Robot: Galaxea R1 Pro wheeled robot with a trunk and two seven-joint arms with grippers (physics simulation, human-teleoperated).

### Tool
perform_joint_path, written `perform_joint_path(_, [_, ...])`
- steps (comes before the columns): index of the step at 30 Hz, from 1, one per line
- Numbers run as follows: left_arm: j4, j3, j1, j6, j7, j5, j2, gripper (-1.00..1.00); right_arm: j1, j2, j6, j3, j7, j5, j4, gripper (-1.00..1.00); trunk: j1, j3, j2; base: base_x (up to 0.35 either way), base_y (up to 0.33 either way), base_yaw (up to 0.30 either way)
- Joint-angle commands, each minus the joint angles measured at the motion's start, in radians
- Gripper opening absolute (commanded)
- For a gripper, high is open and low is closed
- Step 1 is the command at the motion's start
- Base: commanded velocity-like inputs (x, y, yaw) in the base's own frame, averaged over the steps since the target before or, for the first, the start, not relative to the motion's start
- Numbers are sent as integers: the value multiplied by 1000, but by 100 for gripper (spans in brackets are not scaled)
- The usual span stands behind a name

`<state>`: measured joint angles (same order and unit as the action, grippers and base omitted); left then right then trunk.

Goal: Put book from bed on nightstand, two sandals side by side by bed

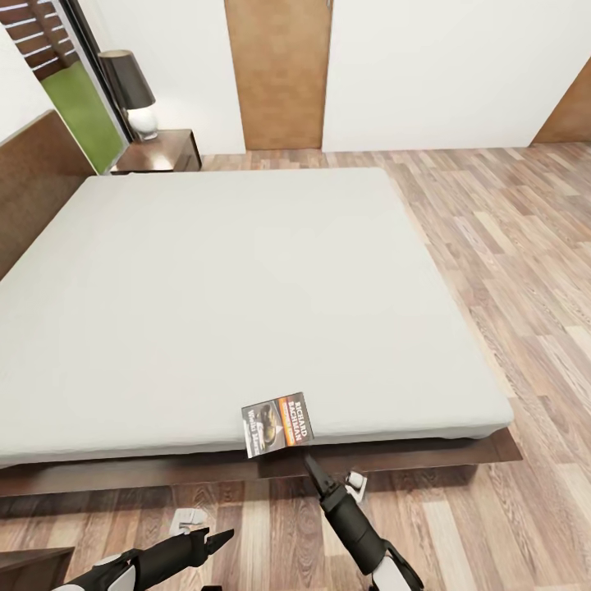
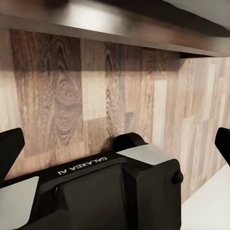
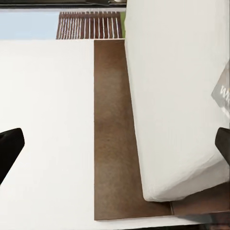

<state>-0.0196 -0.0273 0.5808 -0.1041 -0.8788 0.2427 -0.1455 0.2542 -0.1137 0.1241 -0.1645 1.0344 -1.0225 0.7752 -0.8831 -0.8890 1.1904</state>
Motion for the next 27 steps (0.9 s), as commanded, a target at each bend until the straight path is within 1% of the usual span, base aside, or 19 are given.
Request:
perform_joint_path(1, [1,-3,1,-8,-2,1,0,100,0,0,5,-2,3,-11,-7,100,-4,-4,8,0,0,0])
perform_joint_path(6, [1,-3,1,-8,-2,1,0,100,0,0,-1,-3,-2,-11,-14,100,-23,-19,43,0,0,0])
perform_joint_path(7, [1,-3,1,-8,-2,1,0,100,0,0,-1,-2,-13,-11,-14,100,-27,-23,50,0,0,0])
perform_joint_path(10, [1,-3,1,-8,-2,1,0,100,0,1,-1,-2,-83,-13,-14,100,-38,-32,71,0,0,0])
perform_joint_path(12, [1,-3,1,-8,-2,1,0,100,0,1,-1,-2,-109,-13,-14,100,-46,-38,85,0,0,0])
perform_joint_path(17, [1,-3,1,-8,-2,1,0,100,0,2,-1,-1,-125,-13,-14,100,-65,-54,120,0,0,0])
perform_joint_path(27, [1,-3,1,-8,-2,1,0,100,0,1,-3,-1,-127,-13,-14,100,-65,-54,120,0,0,0])
